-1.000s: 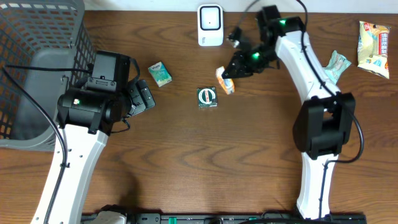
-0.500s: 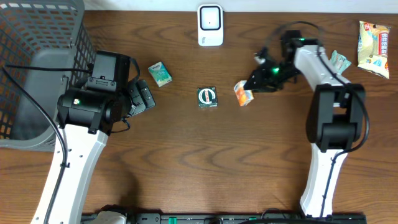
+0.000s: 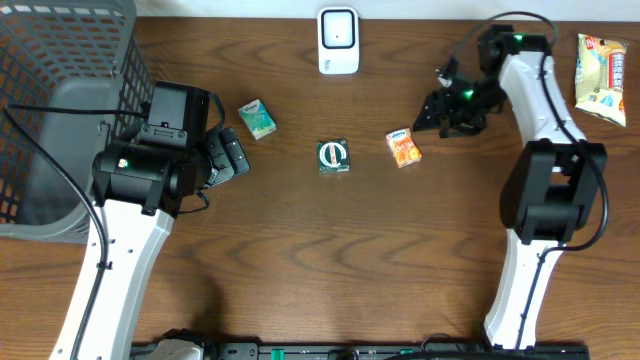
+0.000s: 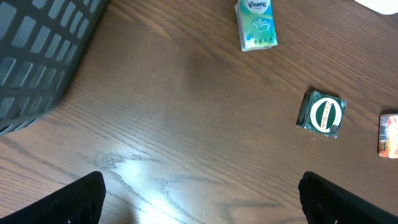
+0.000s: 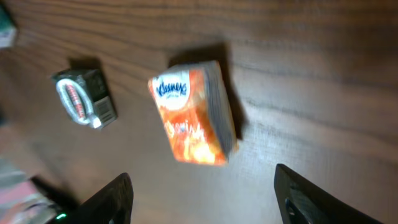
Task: Scan the item barcode
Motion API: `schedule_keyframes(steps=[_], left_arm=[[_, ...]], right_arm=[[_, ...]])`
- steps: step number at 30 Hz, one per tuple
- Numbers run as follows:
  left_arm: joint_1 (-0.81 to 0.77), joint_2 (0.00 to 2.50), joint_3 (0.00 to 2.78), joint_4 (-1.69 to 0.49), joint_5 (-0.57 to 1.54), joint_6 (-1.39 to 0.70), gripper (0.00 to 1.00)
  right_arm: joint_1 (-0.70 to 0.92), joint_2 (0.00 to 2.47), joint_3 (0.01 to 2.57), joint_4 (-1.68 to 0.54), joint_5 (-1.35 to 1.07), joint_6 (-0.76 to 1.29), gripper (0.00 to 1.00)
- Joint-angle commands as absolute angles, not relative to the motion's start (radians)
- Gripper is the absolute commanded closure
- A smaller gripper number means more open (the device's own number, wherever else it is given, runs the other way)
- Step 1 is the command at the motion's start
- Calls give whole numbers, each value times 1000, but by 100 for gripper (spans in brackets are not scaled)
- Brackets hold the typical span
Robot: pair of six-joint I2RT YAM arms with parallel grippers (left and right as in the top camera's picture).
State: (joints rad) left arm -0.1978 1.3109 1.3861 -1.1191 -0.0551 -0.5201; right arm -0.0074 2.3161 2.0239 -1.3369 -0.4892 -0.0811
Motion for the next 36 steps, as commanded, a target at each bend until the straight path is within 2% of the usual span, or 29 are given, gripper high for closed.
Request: schedule_keyframes(steps=[1,12,13,15,16,20,24,25,26,27,36], left_arm=[[-194,1308,1390,-1122,-65,-521,2],[-194,1308,1390,-1122,-65,-521,2],[-194,1308,1390,-1122,-65,-521,2],[-194,1308,1390,-1122,-65,-521,3],[-194,1308,1390,-1122,-65,-521,2],[-194,1308,1390,-1122,-65,-521,2],[-194,1308,1390,-1122,-65,-521,2],[-194,1308,1390,-1122,-65,-521,2],[-194,1308,1390,-1122,-65,-521,2],[-194,1308,1390,-1122,-65,-521,2],[-194,1308,1390,-1122,-65,-521,2]], right_arm=[[34,2314,1983,-1288,-382,-82,34],[76,2317,1795,-1083,-373,-45,36],[76,2317,1783,-1077,-373,-45,39],[76,2317,1763,-1063,-373,-44,58],[76,2317,1755,-1056,-373,-32,62],[75,2317,1750,-1062,-372,32,75],[69,2317,1763,-1081,-373,77,76],[67,2317,1769,-1095,-376,74,82],[66,2317,1779,-1111,-385,58,94],[66,2316,1788,-1125,-405,22,99],[62,2315,1899,-1295,-854,-332,99]])
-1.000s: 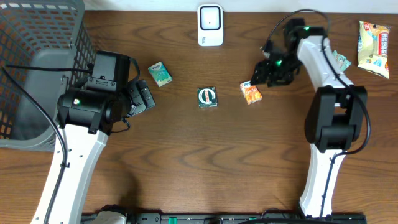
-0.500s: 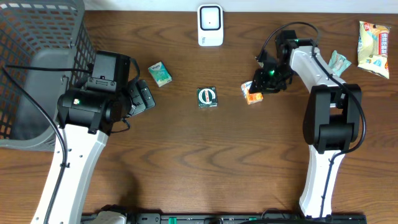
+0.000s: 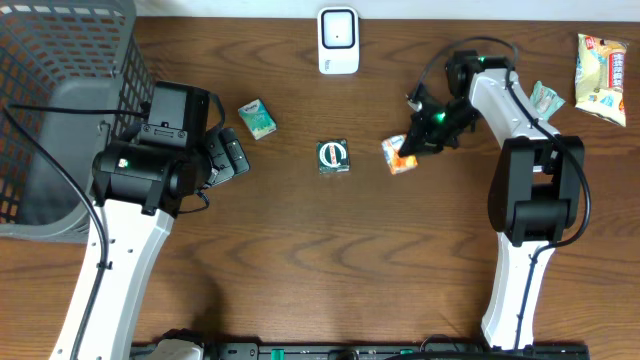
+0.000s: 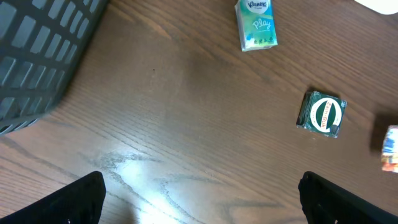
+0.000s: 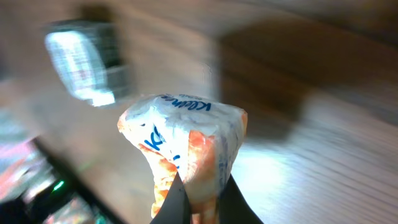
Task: Scan the item barcode
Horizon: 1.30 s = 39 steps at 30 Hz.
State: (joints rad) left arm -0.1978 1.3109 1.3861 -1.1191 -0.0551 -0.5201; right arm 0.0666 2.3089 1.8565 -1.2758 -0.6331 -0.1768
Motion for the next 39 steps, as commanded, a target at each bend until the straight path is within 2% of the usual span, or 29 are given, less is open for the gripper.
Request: schedule_keyframes(steps=[1,8,21,29,39], left_arm=[[-194,1308,1390,-1122,-65,-521,2],[-194,1308,1390,-1122,-65,-521,2],[-194,1308,1390,-1122,-65,-521,3],[-194,1308,1390,-1122,-65,-521,2],[-194,1308,1390,-1122,-65,-521,2]], right_arm=[[59,2315,1904,-1311,-930,-377,99],[36,2315,1905,-1371,-1319,-545,99],[34,2315,1905,-1380,-1563,-593,99],[46,2315,1905,-1428,-1523,-629,99],[81,2315,1906,-1660,-1380,-989,99]])
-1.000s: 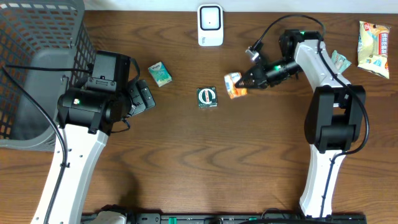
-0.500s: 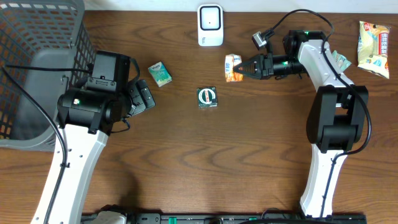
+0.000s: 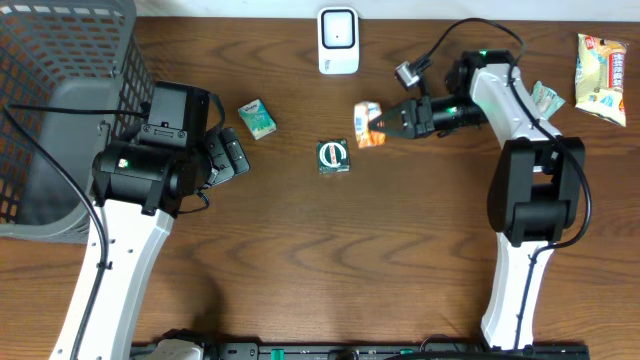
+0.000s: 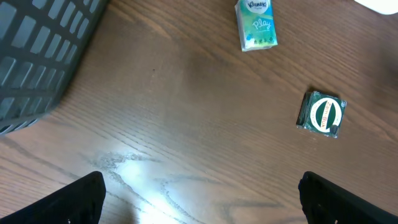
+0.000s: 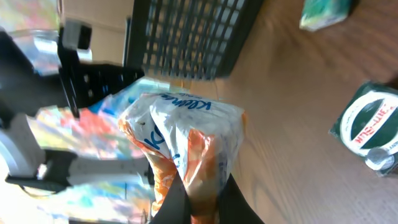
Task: Scan the item barcode
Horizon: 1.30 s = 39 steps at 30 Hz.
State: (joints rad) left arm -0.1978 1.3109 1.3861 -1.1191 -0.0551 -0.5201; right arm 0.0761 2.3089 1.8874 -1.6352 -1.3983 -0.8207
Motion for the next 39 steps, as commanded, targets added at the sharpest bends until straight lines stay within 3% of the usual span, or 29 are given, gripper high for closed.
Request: schedule_keyframes(steps=[1,15,39], left_arm=[[-194,1308,1390,-1122,-65,-521,3],[-194,1308,1390,-1122,-65,-521,2],[-194,1308,1390,-1122,-65,-521,3]], right_arm=[[81,2315,1906,-1682,-1382,-1022,99],[73,2277,1918,-1702,-1511,-995,99],[110,2272,1918,-1678,-1469,-1029,99]])
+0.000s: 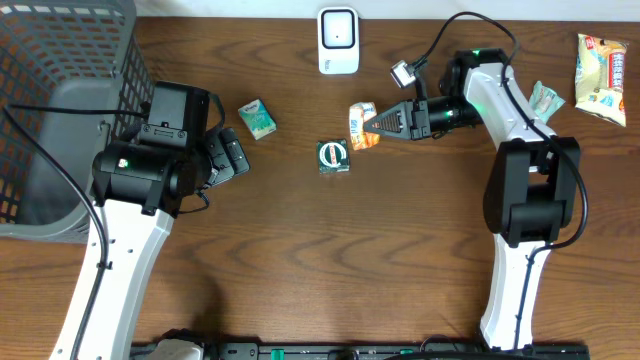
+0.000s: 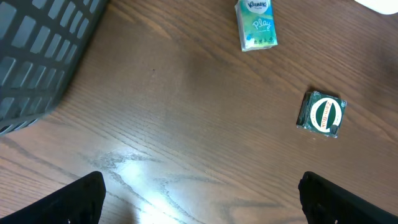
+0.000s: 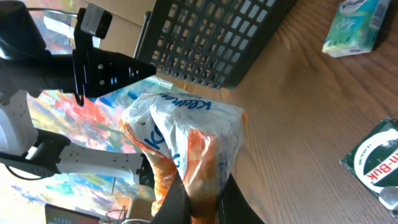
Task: Scan the item barcode
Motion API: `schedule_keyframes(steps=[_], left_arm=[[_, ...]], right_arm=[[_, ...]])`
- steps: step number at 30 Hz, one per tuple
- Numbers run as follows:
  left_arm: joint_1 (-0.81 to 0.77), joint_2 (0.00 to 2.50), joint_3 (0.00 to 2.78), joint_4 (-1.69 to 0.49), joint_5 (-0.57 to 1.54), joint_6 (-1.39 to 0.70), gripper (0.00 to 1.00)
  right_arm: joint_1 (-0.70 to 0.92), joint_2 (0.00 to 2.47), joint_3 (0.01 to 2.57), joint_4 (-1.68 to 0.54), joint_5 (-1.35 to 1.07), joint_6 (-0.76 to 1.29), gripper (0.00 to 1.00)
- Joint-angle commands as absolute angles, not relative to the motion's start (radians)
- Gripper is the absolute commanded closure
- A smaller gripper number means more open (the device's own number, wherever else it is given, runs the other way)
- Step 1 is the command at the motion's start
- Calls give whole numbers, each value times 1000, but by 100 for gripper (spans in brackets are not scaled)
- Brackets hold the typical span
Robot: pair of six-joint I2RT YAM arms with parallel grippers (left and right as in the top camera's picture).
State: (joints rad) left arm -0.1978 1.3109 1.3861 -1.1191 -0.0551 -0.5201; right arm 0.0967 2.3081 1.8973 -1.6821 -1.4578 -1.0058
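Observation:
An orange and white Kleenex tissue pack [image 1: 362,125] hangs above the table with my right gripper [image 1: 381,123] shut on it; in the right wrist view the tissue pack [image 3: 181,143] fills the middle, pinched between the fingers [image 3: 172,199]. The white barcode scanner [image 1: 338,41] stands at the table's far edge, up and left of the pack. My left gripper [image 2: 199,199] stands open over bare table near the basket, nothing between its fingertips.
A grey wire basket [image 1: 60,110] fills the far left. A green tissue pack [image 1: 257,118] and a dark green round-labelled packet [image 1: 334,156] lie mid-table. A small green packet [image 1: 545,97] and a snack bag [image 1: 601,65] lie at the far right.
My right gripper with the orange pack has shifted slightly left and away from the dark green packet. The left arm has not moved.
My right gripper was open near the orange pack lying on the table. Then it was shut on the pack at the table. Then it held the pack raised and further left, below the scanner, where it stays now.

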Motion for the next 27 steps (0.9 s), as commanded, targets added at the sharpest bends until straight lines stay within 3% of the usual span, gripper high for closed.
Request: schedule_keyframes(steps=[1,27], left_arm=[[-194,1308,1390,-1122,-65,-521,2],[-194,1308,1390,-1122,-65,-521,2]], right_arm=[[115,2272,1918,-1674,-1469,-1029,99],[139,2272,1918,-1641,-1469,-1025,99]])
